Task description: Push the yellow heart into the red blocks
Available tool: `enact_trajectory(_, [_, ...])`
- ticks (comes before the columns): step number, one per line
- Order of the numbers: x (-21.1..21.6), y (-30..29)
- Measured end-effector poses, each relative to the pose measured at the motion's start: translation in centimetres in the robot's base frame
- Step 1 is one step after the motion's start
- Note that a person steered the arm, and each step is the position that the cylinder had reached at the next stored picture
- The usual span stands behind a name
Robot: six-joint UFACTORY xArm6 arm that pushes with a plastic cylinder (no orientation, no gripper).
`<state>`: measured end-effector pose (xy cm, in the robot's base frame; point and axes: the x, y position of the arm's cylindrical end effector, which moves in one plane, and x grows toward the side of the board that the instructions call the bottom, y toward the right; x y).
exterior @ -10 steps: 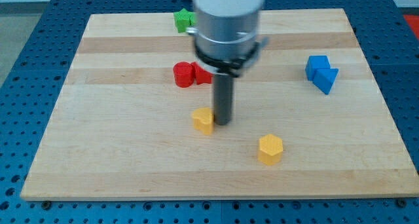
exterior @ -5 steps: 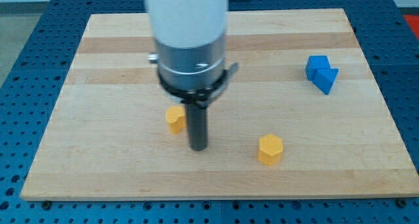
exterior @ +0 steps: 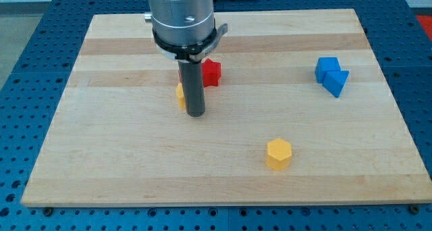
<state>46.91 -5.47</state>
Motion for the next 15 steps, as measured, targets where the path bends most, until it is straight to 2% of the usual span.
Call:
enact_trajectory(3, [0.7,-5.6])
enact_trajectory(7, [-0.5,-1.3])
enact_trajectory(9, [-0.7,-5.4])
enact_trajectory(10, [-1.1,-5.4])
enact_trajectory(13, [-1.4,-0.6])
enact_trajectory(14, [-0.7,0.5])
enact_trajectory(15, [1.3,4.3])
